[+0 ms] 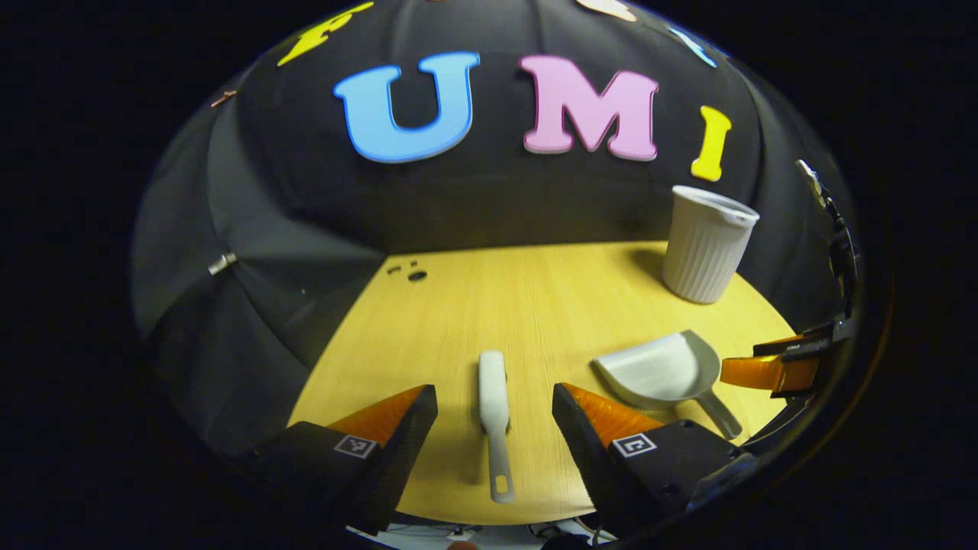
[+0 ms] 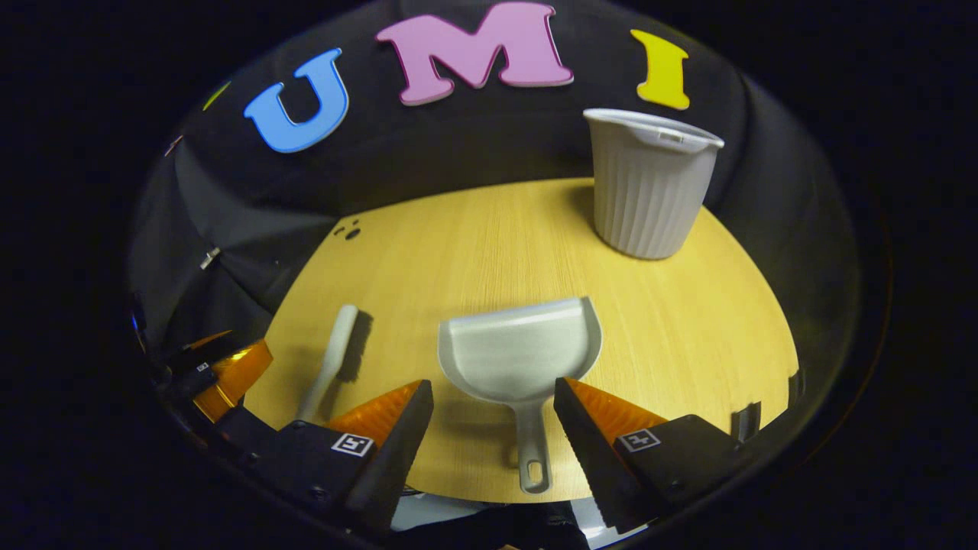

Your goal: Pick up the small broom and dustpan from the desktop, sweep the trash into the dustpan with the broom, and then empty the trash into the garbage bin.

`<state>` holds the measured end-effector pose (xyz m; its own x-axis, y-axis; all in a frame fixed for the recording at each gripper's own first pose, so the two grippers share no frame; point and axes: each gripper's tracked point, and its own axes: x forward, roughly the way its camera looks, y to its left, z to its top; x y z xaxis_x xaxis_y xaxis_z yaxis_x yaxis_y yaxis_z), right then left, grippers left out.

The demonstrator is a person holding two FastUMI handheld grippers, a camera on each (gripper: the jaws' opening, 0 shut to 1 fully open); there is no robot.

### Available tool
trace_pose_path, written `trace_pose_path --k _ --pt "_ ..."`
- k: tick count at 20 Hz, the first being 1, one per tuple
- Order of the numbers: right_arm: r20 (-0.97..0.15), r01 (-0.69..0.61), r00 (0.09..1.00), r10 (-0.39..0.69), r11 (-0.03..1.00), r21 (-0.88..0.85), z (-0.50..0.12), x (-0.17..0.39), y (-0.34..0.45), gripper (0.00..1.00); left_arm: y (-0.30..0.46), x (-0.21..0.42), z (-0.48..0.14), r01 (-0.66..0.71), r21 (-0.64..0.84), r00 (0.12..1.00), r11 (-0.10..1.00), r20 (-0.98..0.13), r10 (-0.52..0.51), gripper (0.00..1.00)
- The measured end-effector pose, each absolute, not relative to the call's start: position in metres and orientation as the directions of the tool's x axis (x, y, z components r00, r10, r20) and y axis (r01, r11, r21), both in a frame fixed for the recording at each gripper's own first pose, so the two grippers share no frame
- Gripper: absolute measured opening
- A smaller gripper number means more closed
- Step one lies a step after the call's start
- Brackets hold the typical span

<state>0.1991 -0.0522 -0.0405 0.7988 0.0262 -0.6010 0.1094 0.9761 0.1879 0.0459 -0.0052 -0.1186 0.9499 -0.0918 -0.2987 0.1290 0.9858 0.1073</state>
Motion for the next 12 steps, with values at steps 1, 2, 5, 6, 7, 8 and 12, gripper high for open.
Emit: trace_pose_path --k 1,2,5,6,7,8,12 --pt "-0.549 0.107 0.836 0.007 0.979 0.176 -0.021 0.2 -0.05 1.0 -0.006 0.034 -0.108 0.136 0.094 0.955 0.986 -0.277 -0.106 0.96" --pt "-0.494 0.102 0.87 -0.007 0.981 0.165 -0.001 0.201 -0.049 0.99 -0.004 0.021 -0.098 0.141 0.079 0.959 0.987 -0.26 -0.116 0.96" --pt "-0.336 0.089 0.941 -0.035 0.985 0.148 0.047 0.198 -0.044 0.99 0.001 -0.013 -0.073 0.129 0.047 0.975 0.991 -0.188 -0.118 0.96" --pt "-0.293 0.085 0.955 -0.039 0.986 0.146 0.059 0.193 -0.04 0.99 0.003 -0.024 -0.068 0.12 0.042 0.98 0.992 -0.163 -0.112 0.96" --pt "-0.252 0.069 0.967 -0.031 0.987 0.145 0.07 0.186 -0.038 0.99 0.007 -0.033 -0.067 0.109 0.044 0.985 0.993 -0.138 -0.102 0.96" --pt "-0.226 0.052 0.974 -0.018 0.988 0.145 0.076 0.179 -0.034 0.99 0.011 -0.041 -0.067 0.086 0.049 0.989 0.995 -0.121 -0.08 0.96" --pt "-0.247 0.053 0.969 -0.021 0.991 0.124 0.056 0.141 -0.029 0.99 0.012 -0.068 -0.091 0.034 0.006 0.99 0.999 -0.139 -0.033 0.96"
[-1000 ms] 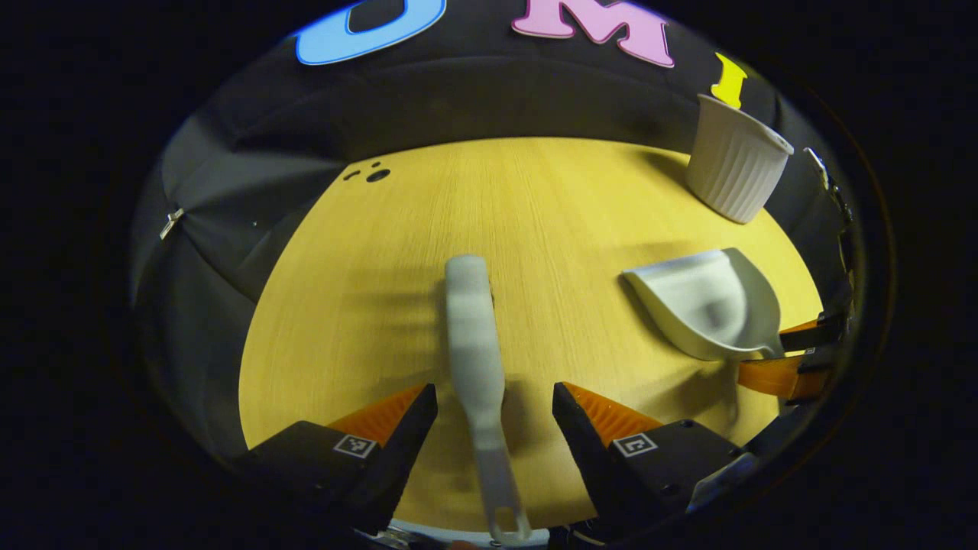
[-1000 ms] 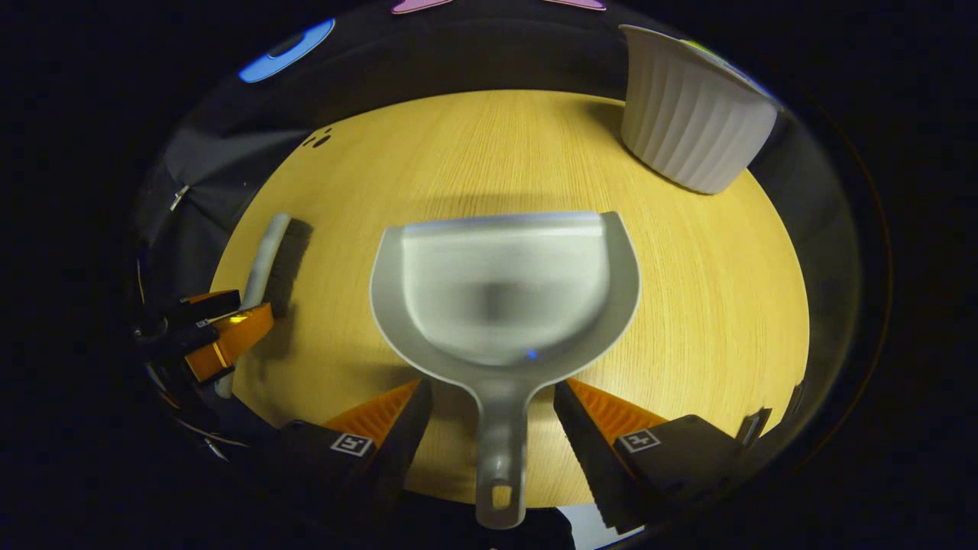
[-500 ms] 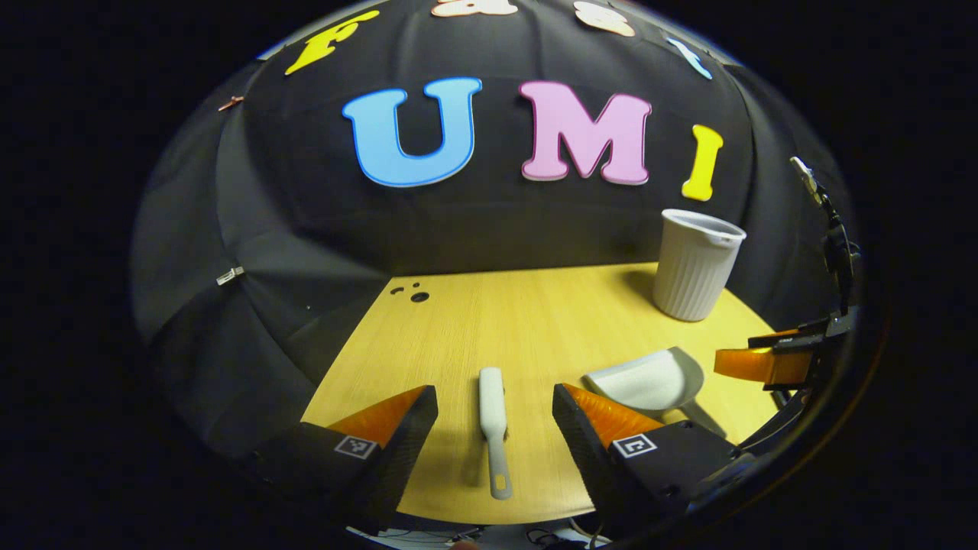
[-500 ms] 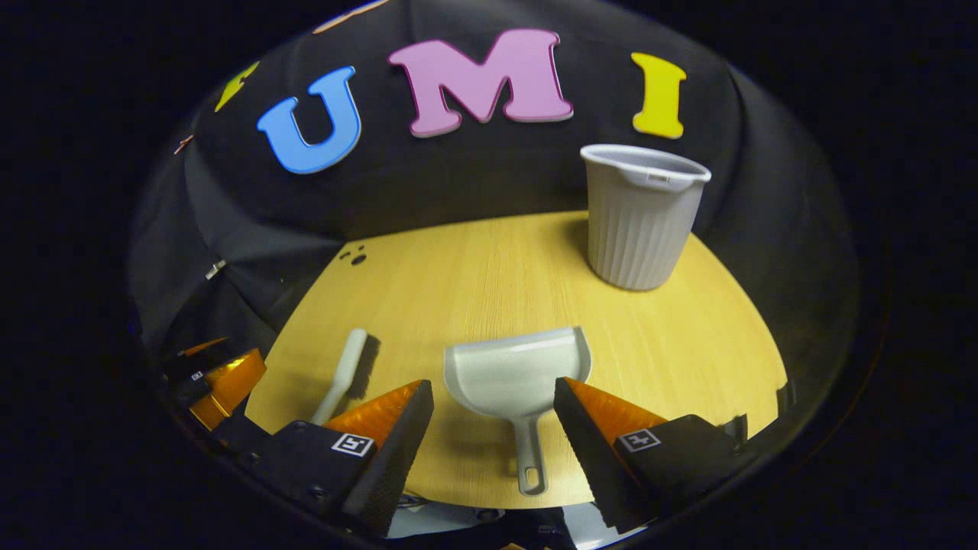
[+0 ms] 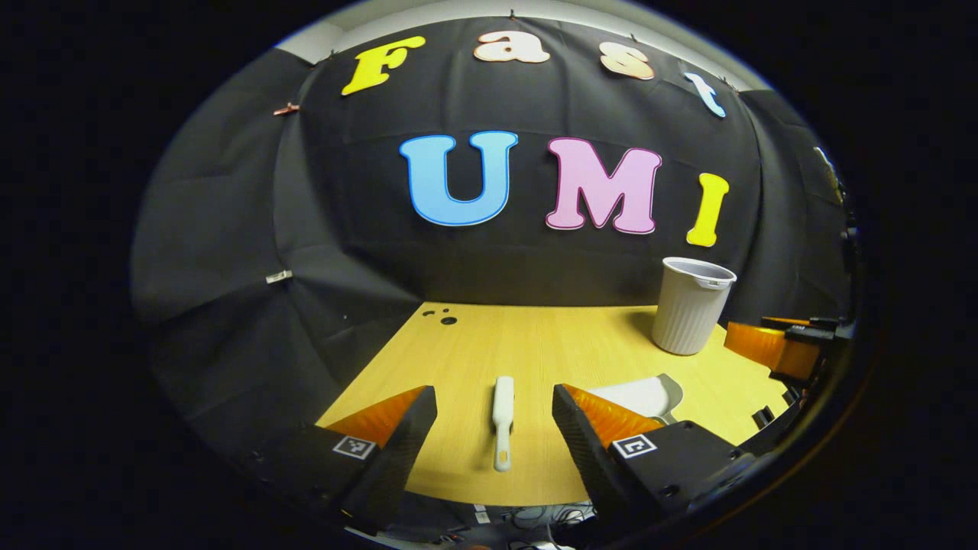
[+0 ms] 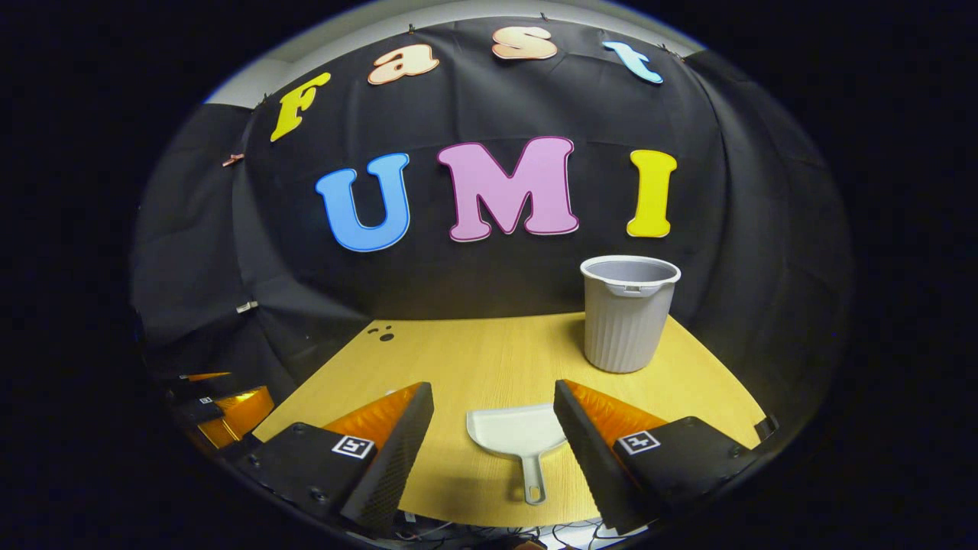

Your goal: Pick up the small broom and dustpan from the desktop, sweep the trash into the dustpan with the broom, and then empty the trash into the garbage bin.

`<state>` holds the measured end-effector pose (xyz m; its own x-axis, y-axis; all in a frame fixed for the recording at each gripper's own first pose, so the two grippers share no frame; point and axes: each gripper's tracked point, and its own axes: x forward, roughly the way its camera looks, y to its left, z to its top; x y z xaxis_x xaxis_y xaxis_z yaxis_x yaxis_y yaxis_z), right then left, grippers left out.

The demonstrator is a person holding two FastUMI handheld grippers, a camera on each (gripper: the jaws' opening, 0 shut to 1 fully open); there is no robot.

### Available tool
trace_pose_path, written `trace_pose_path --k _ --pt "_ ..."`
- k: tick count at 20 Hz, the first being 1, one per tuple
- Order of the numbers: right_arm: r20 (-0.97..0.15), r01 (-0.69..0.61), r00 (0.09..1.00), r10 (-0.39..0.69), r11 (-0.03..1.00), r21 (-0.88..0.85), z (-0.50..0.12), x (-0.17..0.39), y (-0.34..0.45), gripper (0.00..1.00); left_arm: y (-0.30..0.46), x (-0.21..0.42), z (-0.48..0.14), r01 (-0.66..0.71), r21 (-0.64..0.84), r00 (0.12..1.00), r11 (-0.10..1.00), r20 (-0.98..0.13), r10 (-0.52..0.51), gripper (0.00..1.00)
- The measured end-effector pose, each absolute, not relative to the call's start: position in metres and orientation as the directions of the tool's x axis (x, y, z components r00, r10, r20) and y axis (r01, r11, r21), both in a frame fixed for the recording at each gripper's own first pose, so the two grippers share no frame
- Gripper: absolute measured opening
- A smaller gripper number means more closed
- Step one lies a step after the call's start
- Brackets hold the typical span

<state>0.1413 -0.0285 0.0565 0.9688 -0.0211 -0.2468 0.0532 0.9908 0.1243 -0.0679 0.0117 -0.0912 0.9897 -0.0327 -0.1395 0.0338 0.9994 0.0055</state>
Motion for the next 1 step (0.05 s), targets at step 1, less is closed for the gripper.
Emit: trace_pose_path --k 1 --pt "-0.263 0.053 0.965 -0.02 0.991 0.12 0.0519 0.1341 -0.0266 0.99 0.0093 -0.0725 -0.0962 0.044 0.001 0.989 0.999 -0.143 -0.044 0.96"
